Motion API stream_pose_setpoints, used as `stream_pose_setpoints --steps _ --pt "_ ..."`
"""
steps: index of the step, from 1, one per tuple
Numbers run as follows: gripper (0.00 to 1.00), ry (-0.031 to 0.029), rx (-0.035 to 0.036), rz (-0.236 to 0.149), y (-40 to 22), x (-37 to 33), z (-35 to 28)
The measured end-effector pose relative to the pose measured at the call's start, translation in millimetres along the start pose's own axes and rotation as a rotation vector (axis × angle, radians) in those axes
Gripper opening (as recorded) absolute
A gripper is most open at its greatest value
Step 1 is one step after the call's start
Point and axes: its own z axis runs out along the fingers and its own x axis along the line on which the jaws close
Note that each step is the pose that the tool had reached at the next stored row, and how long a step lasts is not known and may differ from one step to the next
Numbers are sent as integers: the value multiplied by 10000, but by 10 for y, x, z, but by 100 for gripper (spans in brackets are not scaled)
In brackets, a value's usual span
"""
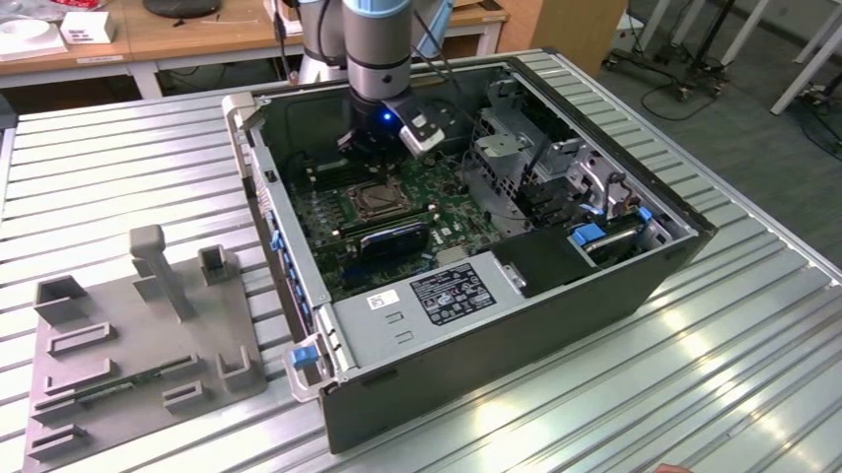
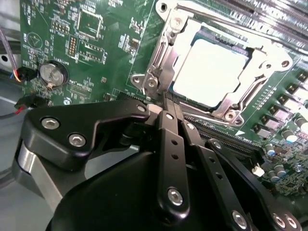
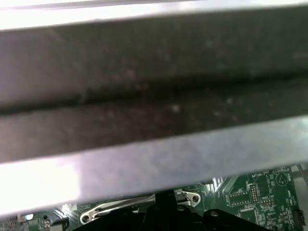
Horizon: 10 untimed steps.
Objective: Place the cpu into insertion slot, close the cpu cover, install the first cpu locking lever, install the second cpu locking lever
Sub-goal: 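Install the first cpu locking lever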
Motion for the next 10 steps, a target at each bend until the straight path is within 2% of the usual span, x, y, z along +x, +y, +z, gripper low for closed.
stream_pose_setpoints --steps 2,4,7,10 --pt "11 -10 73 -6 2 -7 6" --pt "11 -17 106 -11 2 -9 6" --pt "11 -17 112 -12 3 -10 3" --pt "11 -29 89 -12 9 -14 -20"
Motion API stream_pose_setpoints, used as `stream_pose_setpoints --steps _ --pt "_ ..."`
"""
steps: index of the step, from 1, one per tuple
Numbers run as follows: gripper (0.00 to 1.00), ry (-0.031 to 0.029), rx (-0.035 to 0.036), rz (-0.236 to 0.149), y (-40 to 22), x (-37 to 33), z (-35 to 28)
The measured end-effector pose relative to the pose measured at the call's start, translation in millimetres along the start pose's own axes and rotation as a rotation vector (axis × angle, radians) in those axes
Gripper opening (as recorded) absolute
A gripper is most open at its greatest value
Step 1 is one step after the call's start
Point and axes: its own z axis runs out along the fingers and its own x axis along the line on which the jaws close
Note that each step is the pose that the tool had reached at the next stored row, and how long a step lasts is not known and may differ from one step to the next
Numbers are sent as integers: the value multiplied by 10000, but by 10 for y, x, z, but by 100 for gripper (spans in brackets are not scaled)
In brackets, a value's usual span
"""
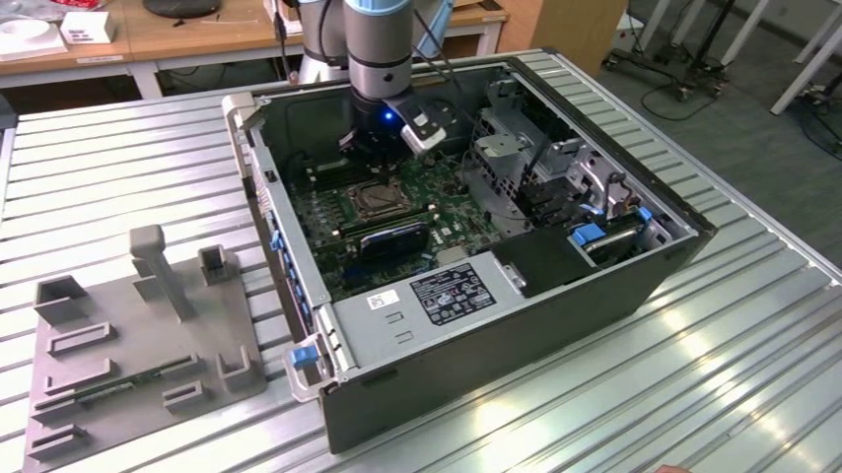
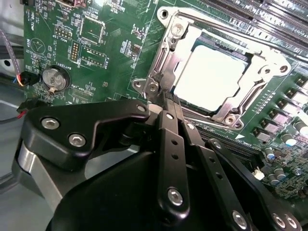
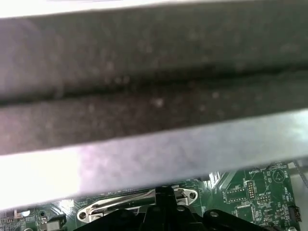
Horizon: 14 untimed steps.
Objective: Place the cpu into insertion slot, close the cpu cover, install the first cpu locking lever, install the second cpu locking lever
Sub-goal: 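Install the first cpu locking lever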
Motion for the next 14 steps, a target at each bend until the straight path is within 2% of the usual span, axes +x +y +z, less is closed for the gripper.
stream_pose_setpoints --steps 8,14 --pt "11 10 11 1 14 -13 -171" --pt "11 -39 1 -3 19 -17 -235"
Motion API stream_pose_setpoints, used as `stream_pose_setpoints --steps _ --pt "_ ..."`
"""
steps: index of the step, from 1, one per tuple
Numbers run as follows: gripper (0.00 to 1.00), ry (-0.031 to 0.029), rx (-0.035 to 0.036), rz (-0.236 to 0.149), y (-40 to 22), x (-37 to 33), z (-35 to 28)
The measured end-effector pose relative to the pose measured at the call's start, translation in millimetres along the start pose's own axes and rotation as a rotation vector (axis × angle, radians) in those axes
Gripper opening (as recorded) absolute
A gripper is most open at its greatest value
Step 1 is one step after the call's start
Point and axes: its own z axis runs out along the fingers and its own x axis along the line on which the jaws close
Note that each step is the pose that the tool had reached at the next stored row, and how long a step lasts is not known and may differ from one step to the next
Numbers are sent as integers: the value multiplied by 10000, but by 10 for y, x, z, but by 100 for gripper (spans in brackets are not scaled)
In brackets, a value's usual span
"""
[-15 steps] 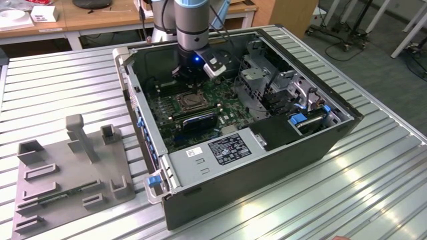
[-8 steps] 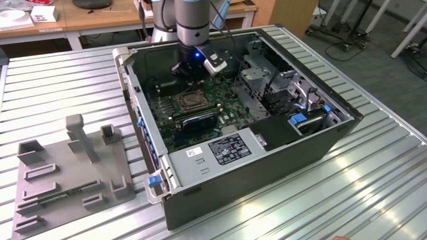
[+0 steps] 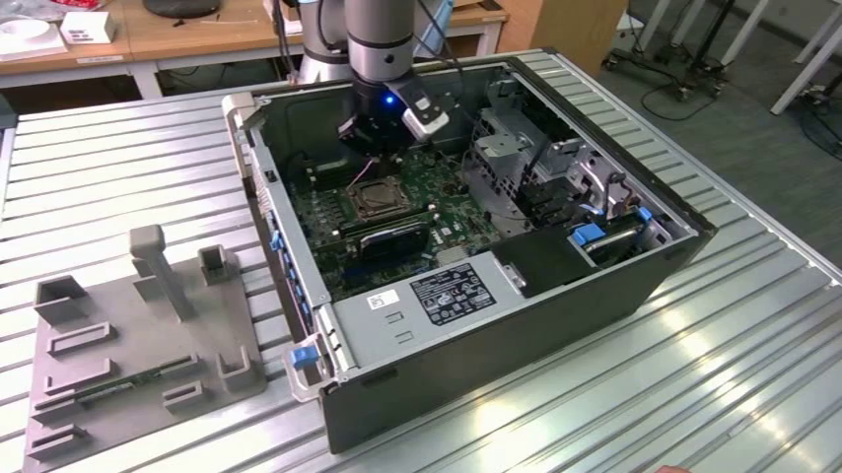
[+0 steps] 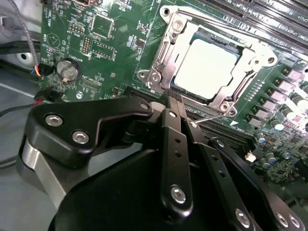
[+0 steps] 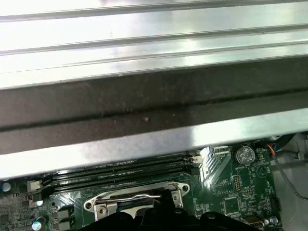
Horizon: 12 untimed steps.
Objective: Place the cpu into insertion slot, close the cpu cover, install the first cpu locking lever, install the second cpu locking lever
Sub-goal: 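Install the first cpu locking lever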
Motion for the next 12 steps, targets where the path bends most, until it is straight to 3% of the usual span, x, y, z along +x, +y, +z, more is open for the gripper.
stream_pose_setpoints --steps 12 --pt "11 -57 -8 -4 27 -25 -283"
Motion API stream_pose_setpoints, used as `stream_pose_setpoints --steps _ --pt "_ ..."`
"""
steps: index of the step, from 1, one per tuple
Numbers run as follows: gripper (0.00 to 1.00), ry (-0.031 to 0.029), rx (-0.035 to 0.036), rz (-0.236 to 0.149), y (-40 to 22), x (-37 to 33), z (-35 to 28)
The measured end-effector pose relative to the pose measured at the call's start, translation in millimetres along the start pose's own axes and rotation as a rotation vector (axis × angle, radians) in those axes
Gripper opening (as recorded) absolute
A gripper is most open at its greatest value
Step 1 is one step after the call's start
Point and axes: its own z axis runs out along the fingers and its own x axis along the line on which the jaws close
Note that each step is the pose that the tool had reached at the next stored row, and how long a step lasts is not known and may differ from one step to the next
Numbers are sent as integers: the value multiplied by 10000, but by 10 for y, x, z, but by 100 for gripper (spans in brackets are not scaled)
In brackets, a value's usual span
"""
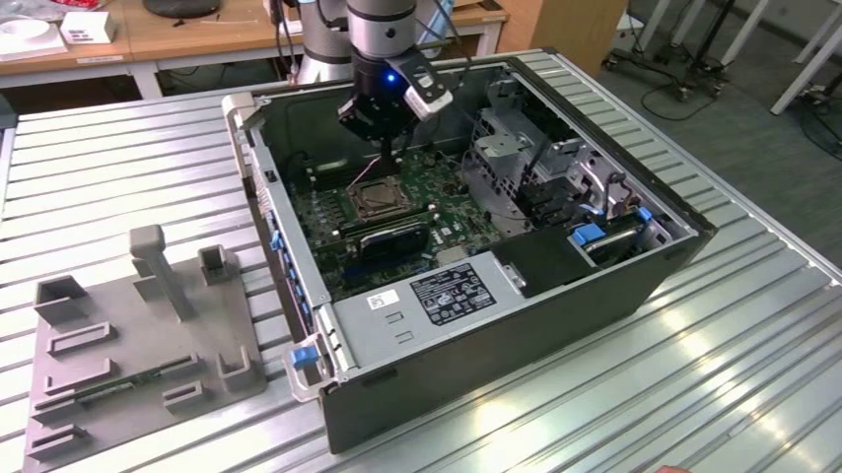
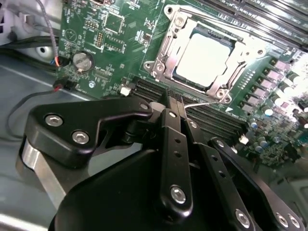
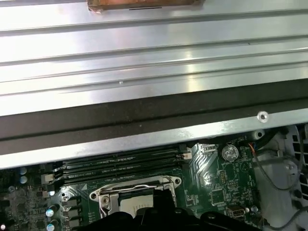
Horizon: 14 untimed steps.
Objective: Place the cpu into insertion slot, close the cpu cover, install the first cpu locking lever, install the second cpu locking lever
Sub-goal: 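Install the first cpu locking lever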
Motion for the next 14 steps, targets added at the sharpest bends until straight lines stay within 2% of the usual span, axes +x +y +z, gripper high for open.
stream_pose_setpoints --steps 5,14 --pt "11 -56 -12 -5 -8 62 -4" --pt "11 -68 -11 -7 -15 205 -1"
